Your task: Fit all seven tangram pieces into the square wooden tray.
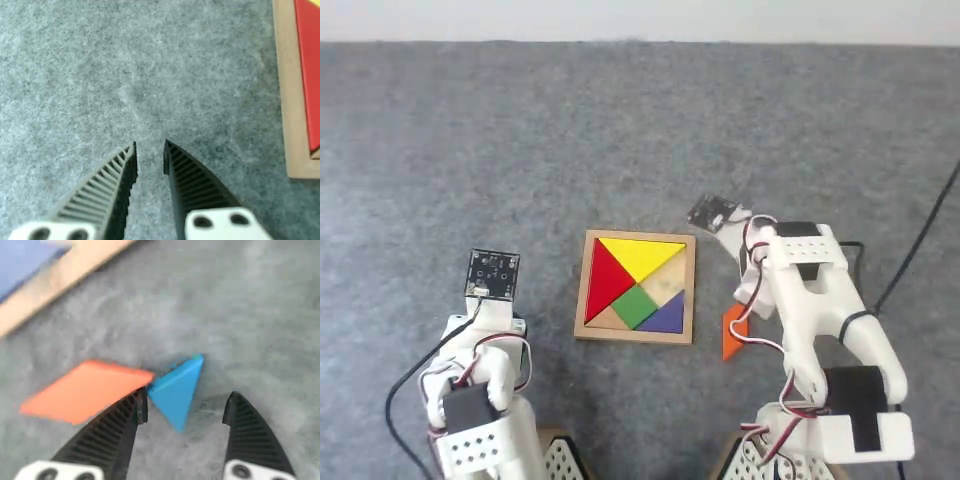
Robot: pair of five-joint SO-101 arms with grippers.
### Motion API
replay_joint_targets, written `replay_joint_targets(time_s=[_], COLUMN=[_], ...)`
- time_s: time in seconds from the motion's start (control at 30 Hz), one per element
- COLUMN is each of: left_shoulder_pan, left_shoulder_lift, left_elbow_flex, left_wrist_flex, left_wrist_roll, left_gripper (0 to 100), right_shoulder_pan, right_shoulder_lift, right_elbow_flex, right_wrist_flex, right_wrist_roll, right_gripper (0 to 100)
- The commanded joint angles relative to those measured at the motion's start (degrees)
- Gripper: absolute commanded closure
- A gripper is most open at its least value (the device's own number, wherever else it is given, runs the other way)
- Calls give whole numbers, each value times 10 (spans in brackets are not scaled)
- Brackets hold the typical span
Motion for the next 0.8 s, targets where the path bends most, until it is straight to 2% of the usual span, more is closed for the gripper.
replay_joint_targets(time_s=[0.0,0.27,0.4,0.63,0.77], left_shoulder_pan=[2,2,2,2,2], left_shoulder_lift=[-6,-6,-6,-6,-6], left_elbow_flex=[-5,-5,-5,-5,-5], left_wrist_flex=[4,4,4,4,4], left_wrist_roll=[4,4,4,4,4], left_gripper=[913,913,913,913,913], right_shoulder_pan=[-7,4,7,4,14], right_shoulder_lift=[-1,58,81,87,82], right_elbow_flex=[-28,-38,-69,-76,-76], right_wrist_flex=[-16,-21,-15,-15,-15], right_wrist_roll=[-22,7,-39,-55,-54], right_gripper=[746,746,749,954,976])
